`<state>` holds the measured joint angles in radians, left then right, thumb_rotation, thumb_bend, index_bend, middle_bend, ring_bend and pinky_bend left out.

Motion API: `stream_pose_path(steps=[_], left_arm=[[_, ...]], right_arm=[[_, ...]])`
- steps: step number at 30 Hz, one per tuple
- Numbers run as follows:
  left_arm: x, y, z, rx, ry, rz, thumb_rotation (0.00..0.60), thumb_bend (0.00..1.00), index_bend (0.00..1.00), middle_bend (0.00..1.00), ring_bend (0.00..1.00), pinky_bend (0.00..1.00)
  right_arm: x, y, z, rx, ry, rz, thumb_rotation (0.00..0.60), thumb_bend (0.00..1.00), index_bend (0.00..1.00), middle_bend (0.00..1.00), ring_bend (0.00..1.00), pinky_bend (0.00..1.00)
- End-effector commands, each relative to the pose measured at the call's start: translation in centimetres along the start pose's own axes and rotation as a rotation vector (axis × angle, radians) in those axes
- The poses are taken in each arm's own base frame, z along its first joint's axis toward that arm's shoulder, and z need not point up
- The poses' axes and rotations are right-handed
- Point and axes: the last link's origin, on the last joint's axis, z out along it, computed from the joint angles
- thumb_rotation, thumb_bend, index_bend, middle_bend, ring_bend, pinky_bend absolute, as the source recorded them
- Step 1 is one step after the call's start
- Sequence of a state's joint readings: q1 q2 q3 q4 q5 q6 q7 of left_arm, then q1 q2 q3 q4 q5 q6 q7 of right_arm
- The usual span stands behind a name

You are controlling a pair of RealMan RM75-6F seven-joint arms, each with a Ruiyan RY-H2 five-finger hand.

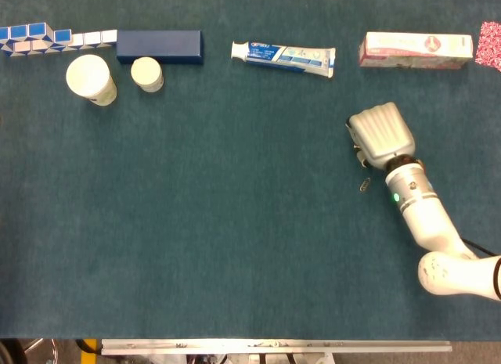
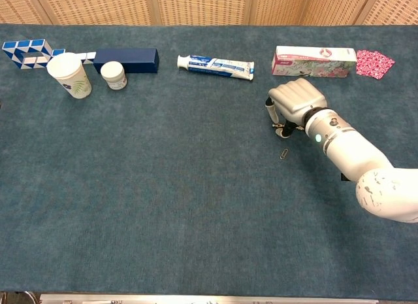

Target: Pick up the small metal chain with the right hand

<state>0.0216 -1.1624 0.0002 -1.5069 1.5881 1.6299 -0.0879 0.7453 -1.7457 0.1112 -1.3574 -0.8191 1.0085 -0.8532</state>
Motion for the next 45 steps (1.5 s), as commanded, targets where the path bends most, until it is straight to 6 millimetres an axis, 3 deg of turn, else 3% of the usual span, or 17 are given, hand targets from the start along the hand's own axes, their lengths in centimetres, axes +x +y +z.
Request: stream_pose_path(steps=[1, 19, 24, 45], left_arm=[[0.0, 0.0, 0.0, 0.0, 0.0, 0.0, 0.6, 0.22, 0.02, 0.12, 0.1, 0.13], [0.0, 0.1, 0.2, 0.004, 0.001, 0.002, 0.6, 0.22, 0.02, 0.12, 0.1, 0.13], [0.0, 0.1, 0.2, 0.006, 0.0, 0.002, 0.6, 0.22, 0.02, 0.12, 0.1, 0.13], [-0.1, 0.0, 0.3, 0.012, -0.004, 0.003, 0.6, 0.22, 0.02, 0.12, 0.1, 0.13]], right_arm=[[0.2, 0.1, 0.1, -0.002, -0.003, 0.005, 0.6, 0.21, 0.6, 1.0, 1.0, 1.0], [0.3, 0.5, 0.3, -0.016, -0.034, -0.01, 0.6, 0.21, 0.6, 1.0, 1.0, 1.0], [0.3, 0.6, 0.4, -0.023, -0.048, -0.019, 0.6, 0.26, 0.6, 1.0, 1.0, 1.0], [0.5, 1.5, 0.7, -0.054, -0.052, -0.039, 0.6, 0.24, 0.6, 1.0, 1.0, 1.0]])
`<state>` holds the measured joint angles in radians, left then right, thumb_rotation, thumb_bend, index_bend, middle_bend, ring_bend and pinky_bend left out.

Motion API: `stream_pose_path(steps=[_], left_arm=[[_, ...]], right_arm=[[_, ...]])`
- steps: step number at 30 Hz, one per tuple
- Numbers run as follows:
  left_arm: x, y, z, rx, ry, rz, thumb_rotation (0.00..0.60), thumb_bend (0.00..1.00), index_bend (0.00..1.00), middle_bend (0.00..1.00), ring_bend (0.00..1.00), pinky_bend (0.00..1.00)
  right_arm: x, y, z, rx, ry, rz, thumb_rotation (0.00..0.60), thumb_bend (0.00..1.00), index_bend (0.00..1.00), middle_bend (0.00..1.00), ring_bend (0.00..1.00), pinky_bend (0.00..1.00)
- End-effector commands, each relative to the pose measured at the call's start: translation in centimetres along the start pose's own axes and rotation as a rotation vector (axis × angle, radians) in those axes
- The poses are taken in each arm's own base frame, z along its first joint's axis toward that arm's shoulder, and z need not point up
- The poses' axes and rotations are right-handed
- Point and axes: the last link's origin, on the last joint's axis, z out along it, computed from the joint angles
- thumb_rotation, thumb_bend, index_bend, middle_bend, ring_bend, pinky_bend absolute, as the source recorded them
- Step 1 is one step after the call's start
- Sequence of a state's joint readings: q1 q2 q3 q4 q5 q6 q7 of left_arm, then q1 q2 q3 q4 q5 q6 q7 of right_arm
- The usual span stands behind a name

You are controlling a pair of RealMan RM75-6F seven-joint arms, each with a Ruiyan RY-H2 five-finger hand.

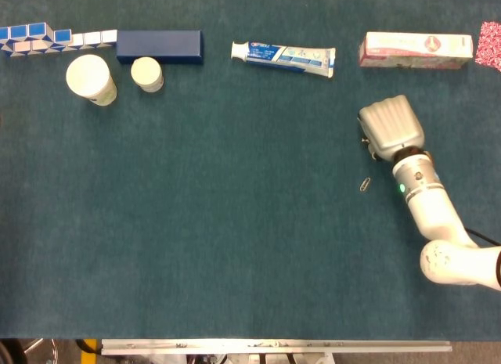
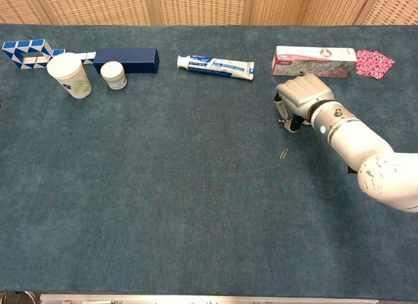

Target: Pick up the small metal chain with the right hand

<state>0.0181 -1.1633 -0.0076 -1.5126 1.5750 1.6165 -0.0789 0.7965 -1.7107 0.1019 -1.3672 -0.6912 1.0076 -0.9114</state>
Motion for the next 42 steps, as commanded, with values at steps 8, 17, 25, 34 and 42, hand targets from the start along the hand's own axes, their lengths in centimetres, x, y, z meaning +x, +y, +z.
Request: stream_pose_path(steps=[8, 17, 25, 34, 42], left_arm=[[0.0, -0.14, -0.06, 0.008, 0.002, -0.001, 0.6, 0.22, 0.02, 0.12, 0.1, 0.13], [-0.05, -0.13, -0.08, 0.007, 0.001, 0.0, 0.6, 0.22, 0.02, 0.12, 0.1, 0.13], [-0.08, -0.14, -0.05, 0.009, 0.0, 0.001, 0.6, 0.22, 0.02, 0.12, 0.1, 0.13], [-0.1, -0.13, -0.06, 0.008, 0.002, 0.001, 0.6, 0.22, 0.02, 0.12, 0.1, 0.13], [-0.13, -0.25, -0.12, 0.012, 0.001, -0.001, 0.6, 0.22, 0.02, 0.12, 0.1, 0.13]], right_arm=[[0.21, 0.11, 0.12, -0.002, 0.007, 0.011, 0.6, 0.22, 0.59, 0.99, 1.0, 1.0], [0.22, 0.46, 0.22, -0.017, 0.002, -0.006, 0.6, 0.23, 0.59, 0.99, 1.0, 1.0], [0.01, 0.57, 0.38, -0.028, -0.03, -0.024, 0.6, 0.23, 0.56, 0.99, 1.0, 1.0], [0.12, 0.44, 0.33, -0.022, -0.028, -0.022, 0.6, 0.3, 0.55, 0.99, 1.0, 1.0], [0.07, 0.32, -0.05, -0.008, -0.028, -0.014, 0.6, 0.34, 0.58, 0.99, 1.0, 1.0]])
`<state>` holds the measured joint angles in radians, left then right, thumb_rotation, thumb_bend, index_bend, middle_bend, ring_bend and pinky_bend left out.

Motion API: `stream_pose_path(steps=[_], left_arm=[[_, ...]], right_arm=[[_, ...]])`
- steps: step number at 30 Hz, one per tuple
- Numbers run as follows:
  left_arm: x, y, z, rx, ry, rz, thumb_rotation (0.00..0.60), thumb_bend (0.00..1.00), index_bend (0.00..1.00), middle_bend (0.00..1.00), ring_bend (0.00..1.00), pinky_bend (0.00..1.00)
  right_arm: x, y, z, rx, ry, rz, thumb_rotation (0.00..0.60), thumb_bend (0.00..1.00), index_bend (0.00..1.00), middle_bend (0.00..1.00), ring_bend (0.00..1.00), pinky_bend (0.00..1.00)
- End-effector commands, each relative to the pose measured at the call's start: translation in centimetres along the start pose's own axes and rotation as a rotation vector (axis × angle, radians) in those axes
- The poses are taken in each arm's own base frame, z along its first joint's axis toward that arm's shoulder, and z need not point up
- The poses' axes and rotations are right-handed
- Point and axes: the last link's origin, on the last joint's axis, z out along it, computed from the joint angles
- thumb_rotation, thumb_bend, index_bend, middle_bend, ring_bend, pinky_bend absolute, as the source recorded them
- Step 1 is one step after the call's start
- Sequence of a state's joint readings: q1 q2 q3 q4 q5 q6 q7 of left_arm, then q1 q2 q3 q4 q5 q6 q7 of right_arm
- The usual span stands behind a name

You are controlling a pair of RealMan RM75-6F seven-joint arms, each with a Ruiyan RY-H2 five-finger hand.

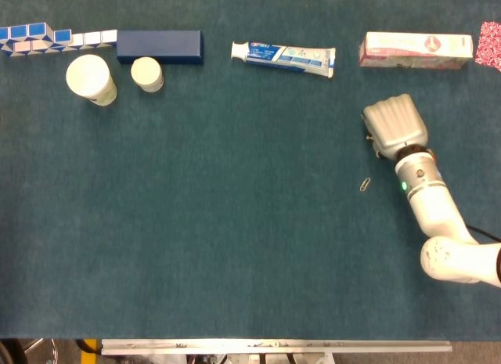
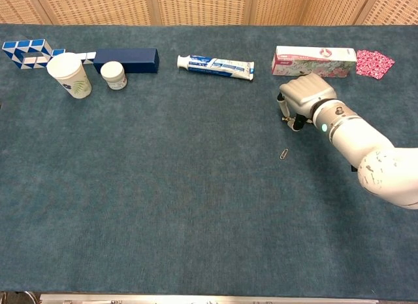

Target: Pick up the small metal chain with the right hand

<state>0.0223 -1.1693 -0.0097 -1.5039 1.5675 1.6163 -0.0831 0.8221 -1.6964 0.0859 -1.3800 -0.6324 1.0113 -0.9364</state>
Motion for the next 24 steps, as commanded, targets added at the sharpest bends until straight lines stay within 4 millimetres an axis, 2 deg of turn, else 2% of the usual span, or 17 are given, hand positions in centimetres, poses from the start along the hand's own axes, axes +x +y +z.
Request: stream_pose_path(steps=[1, 7, 16, 24], left_arm=[[0.0, -0.1, 0.0, 0.002, 0.0, 0.0, 0.6, 0.22, 0.02, 0.12, 0.1, 0.13], [0.1, -0.2, -0.1, 0.003, 0.004, 0.0, 0.6, 0.22, 0.02, 0.12, 0.1, 0.13], [0.3, 0.0, 0.0, -0.001, 0.008, 0.004, 0.6, 0.22, 0.02, 0.12, 0.1, 0.13], [0.3, 0.4, 0.1, -0.012, 0.011, 0.006, 0.6, 0.22, 0.02, 0.12, 0.1, 0.13]], right_arm=[[0.0, -0.1, -0.3, 0.014, -0.001, 0.012, 0.6, 0.35, 0.59, 0.99, 1.0, 1.0], [0.9, -0.1, -1.6, 0.075, 0.007, 0.097, 0.6, 0.37, 0.62, 1.0, 1.0, 1.0], [2.6, 1.9, -4.9, 0.148, 0.054, 0.206, 0.6, 0.39, 0.64, 1.0, 1.0, 1.0], [3.1, 2.7, -7.2, 0.215, 0.08, 0.268, 0.6, 0.39, 0.66, 1.0, 1.0, 1.0]])
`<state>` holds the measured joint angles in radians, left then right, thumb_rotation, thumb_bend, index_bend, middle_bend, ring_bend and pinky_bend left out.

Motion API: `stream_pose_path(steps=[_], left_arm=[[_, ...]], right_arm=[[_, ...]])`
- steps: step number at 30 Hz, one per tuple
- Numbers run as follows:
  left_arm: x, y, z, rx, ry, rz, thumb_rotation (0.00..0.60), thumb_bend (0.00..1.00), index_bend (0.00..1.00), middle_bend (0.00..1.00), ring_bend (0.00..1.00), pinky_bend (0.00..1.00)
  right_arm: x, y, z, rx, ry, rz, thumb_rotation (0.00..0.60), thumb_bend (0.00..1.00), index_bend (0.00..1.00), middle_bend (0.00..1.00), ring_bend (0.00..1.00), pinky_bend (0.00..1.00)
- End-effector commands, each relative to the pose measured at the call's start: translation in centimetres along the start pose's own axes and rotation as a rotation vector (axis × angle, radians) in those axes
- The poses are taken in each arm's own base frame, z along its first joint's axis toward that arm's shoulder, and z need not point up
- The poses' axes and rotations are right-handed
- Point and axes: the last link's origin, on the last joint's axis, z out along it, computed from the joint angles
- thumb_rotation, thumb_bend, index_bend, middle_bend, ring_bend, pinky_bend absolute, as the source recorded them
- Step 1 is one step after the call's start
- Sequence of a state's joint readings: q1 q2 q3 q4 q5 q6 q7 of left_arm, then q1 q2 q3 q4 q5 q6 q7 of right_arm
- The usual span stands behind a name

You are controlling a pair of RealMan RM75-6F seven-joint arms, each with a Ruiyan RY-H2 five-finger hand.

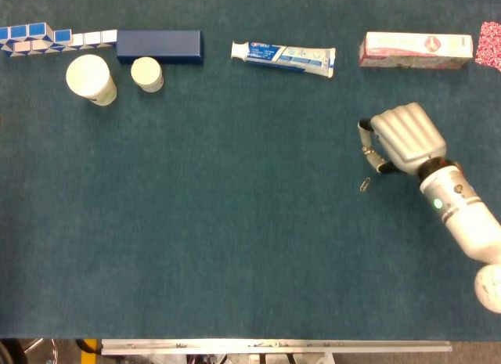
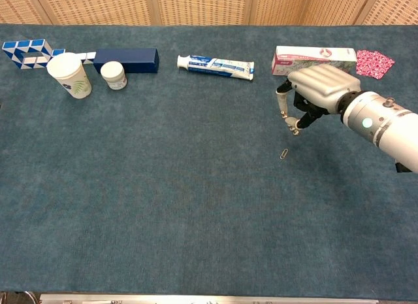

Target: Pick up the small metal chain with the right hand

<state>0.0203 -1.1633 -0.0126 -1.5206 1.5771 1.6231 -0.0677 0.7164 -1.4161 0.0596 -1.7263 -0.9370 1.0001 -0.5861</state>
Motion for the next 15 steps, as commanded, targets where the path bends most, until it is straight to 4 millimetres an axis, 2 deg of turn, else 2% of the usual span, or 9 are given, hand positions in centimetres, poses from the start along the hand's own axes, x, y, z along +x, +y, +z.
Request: stream_pose_path(steps=[1, 15], left_arm=[[0.04, 0.02, -0.02, 0.001, 0.001, 0.003, 0.6, 0.22, 0.02, 0.12, 0.1, 0.13], [0.06, 0.16, -0.25, -0.004, 0.0, 0.002, 0.6, 0.22, 0.02, 0.12, 0.1, 0.13]], right_arm=[[-0.12, 0.13, -1.19, 0.028, -0.007, 0.023, 0.6, 0.39, 0.66, 1.0, 1.0, 1.0], [-0.74, -0.57, -2.09, 0.083, -0.029, 0.031, 0.6, 0.39, 0.66, 1.0, 1.0, 1.0]])
